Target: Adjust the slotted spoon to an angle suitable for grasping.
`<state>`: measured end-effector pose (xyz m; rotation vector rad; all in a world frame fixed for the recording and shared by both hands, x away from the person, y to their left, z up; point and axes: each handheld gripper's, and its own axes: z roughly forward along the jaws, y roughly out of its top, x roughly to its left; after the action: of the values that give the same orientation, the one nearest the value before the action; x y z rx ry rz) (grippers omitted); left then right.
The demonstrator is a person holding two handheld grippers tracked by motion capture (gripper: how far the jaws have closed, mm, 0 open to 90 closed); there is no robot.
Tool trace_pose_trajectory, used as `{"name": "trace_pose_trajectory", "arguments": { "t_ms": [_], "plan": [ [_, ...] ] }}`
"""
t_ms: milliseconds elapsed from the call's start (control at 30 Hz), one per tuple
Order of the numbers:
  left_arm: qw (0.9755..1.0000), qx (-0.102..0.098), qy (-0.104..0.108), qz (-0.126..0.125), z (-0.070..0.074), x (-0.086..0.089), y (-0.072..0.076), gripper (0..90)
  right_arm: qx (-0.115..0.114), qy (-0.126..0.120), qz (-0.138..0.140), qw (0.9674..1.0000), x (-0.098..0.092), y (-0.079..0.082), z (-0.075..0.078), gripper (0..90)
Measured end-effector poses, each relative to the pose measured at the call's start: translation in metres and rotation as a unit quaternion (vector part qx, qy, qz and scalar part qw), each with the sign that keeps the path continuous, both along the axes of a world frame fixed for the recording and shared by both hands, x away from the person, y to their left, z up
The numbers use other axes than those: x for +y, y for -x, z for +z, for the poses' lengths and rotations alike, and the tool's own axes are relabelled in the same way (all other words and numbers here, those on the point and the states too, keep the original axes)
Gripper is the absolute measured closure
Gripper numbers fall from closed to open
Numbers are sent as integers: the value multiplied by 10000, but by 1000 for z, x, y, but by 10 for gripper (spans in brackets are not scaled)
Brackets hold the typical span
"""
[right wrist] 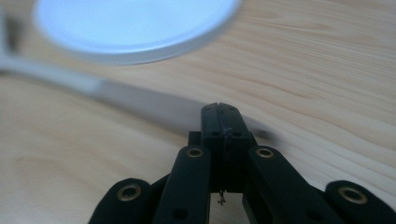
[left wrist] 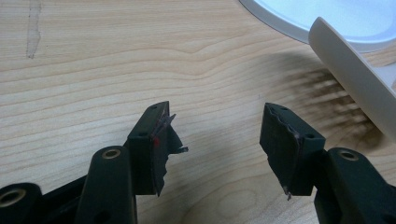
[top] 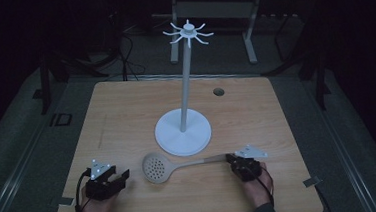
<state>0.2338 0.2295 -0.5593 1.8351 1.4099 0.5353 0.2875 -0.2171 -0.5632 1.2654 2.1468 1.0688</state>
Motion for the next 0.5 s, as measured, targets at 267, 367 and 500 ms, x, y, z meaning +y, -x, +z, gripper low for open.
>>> {"name": "trace_pose_trajectory", "arguments": {
  "t_ms": [267,367,500],
  "plan": [
    [10000,-29,-6,16,0,0,0,437,283,-335,-943,9946,-31,-13,-4,900],
    [10000,-32,9,42,1,0,0,438,471,-441,-962,9933,-27,-21,-7,900],
    [9999,-69,28,85,2,2,1,438,473,-538,-1009,9923,-24,-24,-8,900]
  ]
}}
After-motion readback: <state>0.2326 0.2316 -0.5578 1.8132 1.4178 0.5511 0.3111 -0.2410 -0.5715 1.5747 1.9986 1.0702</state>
